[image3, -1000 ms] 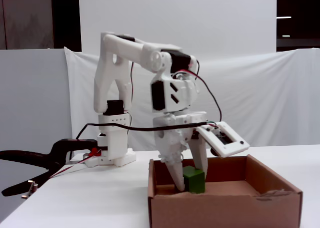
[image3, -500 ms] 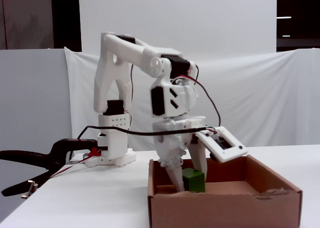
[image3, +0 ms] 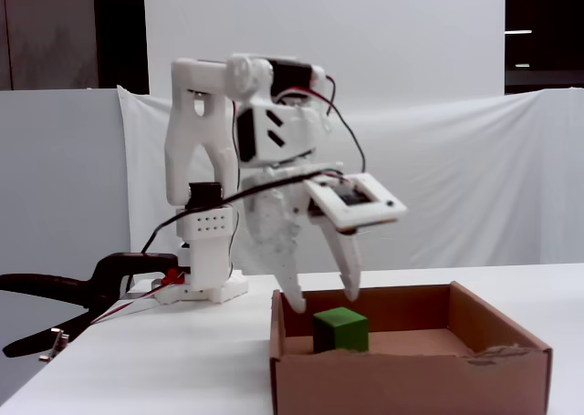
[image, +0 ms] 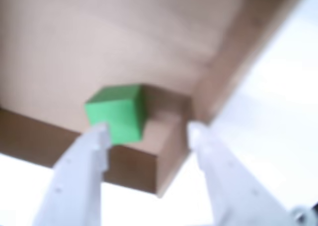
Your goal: Grasp a green cube and put it in a box.
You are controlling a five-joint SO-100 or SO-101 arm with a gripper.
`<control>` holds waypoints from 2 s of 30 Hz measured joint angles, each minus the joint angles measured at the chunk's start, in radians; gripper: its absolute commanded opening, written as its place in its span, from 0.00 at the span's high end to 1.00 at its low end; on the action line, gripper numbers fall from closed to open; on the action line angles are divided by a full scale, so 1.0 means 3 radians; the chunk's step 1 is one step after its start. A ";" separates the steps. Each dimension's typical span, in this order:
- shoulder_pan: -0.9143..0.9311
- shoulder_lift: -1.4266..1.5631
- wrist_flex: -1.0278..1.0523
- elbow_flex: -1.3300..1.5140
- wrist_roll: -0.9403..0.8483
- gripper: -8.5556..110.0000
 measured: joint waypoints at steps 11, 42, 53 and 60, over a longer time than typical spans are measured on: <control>0.1033 0.1406 0.0291 0.0997 0.0450 0.75; 0.1994 0.5185 0.0598 0.4055 0.0634 0.75; 0.1923 0.5200 0.0736 0.4080 0.0634 0.75; 0.1923 0.5200 0.0736 0.4080 0.0634 0.75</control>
